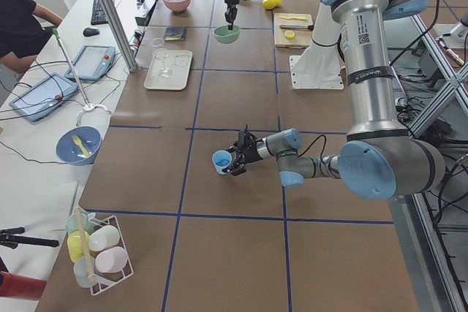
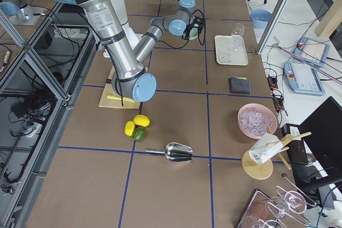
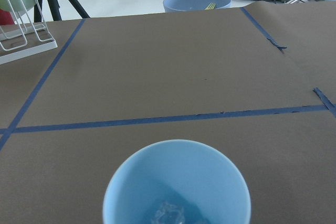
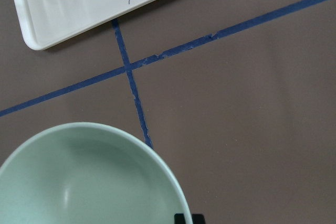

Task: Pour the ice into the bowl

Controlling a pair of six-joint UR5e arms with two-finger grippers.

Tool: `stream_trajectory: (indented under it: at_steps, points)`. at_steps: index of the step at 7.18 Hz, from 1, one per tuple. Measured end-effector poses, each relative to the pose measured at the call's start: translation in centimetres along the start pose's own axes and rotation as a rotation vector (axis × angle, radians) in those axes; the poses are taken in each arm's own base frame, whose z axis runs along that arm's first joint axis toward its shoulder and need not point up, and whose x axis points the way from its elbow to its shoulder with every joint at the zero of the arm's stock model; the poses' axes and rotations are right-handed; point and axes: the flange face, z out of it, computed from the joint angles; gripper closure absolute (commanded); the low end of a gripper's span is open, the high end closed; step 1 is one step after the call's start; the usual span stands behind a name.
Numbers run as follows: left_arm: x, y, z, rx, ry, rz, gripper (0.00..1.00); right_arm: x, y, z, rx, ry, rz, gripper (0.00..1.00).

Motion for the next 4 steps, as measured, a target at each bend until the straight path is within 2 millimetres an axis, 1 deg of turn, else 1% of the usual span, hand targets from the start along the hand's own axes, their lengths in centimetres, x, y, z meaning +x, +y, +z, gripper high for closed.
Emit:
stream_trajectory:
  at_steps: [2, 3, 4]
  points:
    - [-0.38, 0.55, 0.83, 0.026, -0.024, 0.012, 0.01, -0.4, 0.6, 0.68, 0.006, 0.004, -0.006, 1.0]
    - [-0.44, 0.72, 1.04, 0.029, -0.028, 0.016, 0.02, -0.71, 0.74, 0.77, 0.008, 0.003, -0.008, 1.0]
    - [-0.28, 0.91, 1.32, 0.03, -0.029, 0.018, 0.1, -0.97, 0.81, 0.83, 0.008, 0.001, -0.009, 1.0]
